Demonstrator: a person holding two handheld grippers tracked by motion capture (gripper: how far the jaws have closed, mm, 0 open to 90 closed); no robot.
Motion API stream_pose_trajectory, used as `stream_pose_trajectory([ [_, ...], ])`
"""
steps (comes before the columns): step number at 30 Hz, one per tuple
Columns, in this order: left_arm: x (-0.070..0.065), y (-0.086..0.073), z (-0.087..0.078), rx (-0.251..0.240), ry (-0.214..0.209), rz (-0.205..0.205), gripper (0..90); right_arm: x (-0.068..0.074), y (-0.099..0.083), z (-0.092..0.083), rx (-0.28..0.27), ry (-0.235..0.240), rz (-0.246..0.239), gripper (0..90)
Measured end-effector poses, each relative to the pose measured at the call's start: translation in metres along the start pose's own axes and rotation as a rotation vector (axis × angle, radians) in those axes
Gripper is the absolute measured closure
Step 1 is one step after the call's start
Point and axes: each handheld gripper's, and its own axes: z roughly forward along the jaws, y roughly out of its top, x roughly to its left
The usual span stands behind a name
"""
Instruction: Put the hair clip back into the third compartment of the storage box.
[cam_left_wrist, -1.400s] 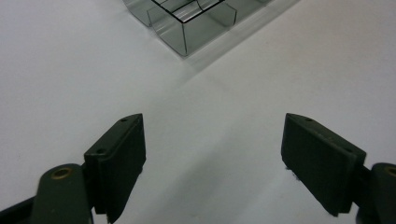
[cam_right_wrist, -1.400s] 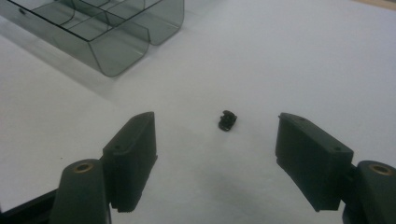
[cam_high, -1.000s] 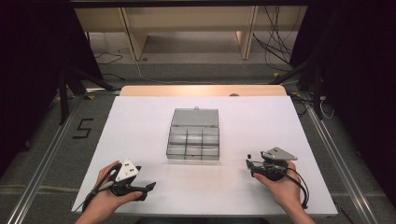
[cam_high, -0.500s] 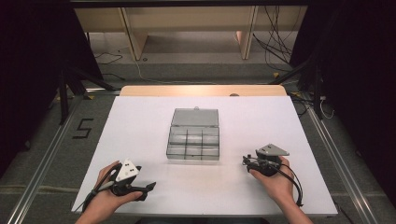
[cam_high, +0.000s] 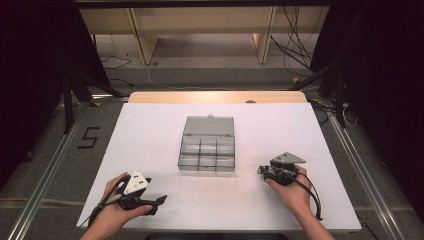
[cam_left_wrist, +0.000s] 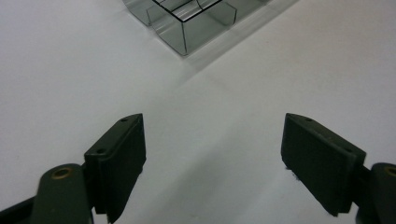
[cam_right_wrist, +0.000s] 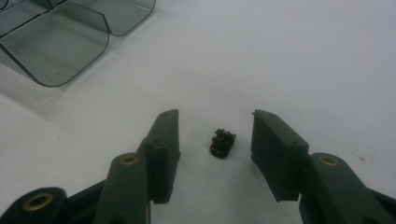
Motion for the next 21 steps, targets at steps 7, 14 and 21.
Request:
stream_pose_trajectory([
  [7, -0.0002, -0.0001, 0.0, -0.002, 0.001, 0.0, 21.7, -0.0006, 0.0007, 0.003, 0.017, 0.001, 0.004, 58.2],
  [14, -0.0005, 0.0, 0.0001, -0.001, 0.003, 0.0, 21.7, 0.0004, 0.0014, 0.0044, 0.017, 0.007, -0.002, 64.8],
  [21, -0.0008, 0.0, 0.0001, -0.003, 0.004, 0.001, 21.6, -0.0032, 0.0017, 0.005, 0.016, 0.013, 0.034, 75.3],
])
